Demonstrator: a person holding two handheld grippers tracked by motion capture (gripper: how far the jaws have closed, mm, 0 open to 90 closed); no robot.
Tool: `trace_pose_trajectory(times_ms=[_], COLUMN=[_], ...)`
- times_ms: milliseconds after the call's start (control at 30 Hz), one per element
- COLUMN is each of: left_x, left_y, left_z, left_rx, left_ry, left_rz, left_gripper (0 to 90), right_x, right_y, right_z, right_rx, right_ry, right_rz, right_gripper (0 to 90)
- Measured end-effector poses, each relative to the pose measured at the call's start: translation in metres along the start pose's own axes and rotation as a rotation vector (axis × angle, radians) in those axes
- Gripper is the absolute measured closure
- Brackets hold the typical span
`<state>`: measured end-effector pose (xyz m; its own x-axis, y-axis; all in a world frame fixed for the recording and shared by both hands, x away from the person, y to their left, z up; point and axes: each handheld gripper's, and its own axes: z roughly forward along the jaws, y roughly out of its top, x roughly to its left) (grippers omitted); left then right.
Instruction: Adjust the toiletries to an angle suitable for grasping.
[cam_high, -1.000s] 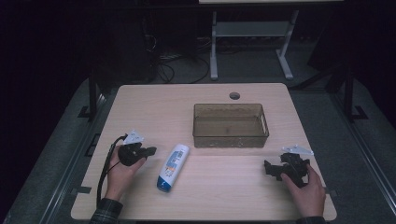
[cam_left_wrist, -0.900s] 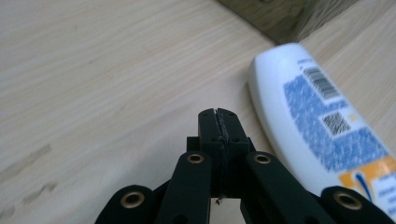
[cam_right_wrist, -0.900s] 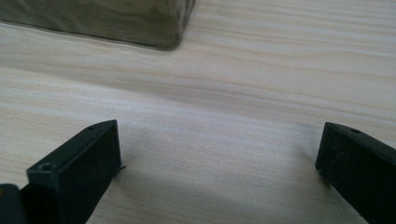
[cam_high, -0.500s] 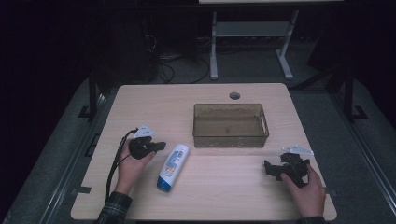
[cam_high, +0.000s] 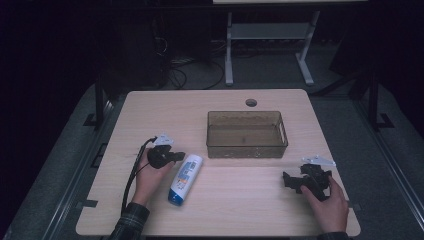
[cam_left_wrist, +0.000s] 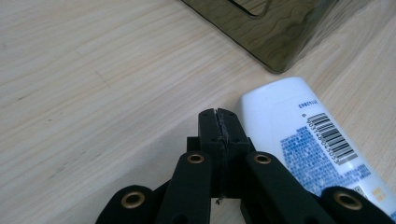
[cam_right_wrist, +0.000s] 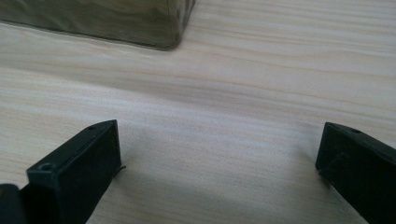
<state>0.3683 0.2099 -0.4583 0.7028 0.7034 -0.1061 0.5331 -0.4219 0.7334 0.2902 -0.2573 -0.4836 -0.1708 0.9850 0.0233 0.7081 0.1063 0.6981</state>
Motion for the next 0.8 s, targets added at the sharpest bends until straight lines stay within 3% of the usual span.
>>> trace_pose_trajectory(times_ms=[467,800], left_x=[-0.01,-0.023], left_y=[0.004,0.011], left_z=[0.009,0.017], left_rx=[0.015,0.048], left_ry=[-0.036,-0.071], left_rz=[0.019,0.064], left_gripper=[89.6,89.6], right_x=[0.0,0.0], right_y=[0.0,0.0], right_z=[0.0,0.0], right_rx=[0.0,0.0], right_ry=[0.0,0.0], right_rz=[0.001,0.0], right_gripper=[0.0,0.0])
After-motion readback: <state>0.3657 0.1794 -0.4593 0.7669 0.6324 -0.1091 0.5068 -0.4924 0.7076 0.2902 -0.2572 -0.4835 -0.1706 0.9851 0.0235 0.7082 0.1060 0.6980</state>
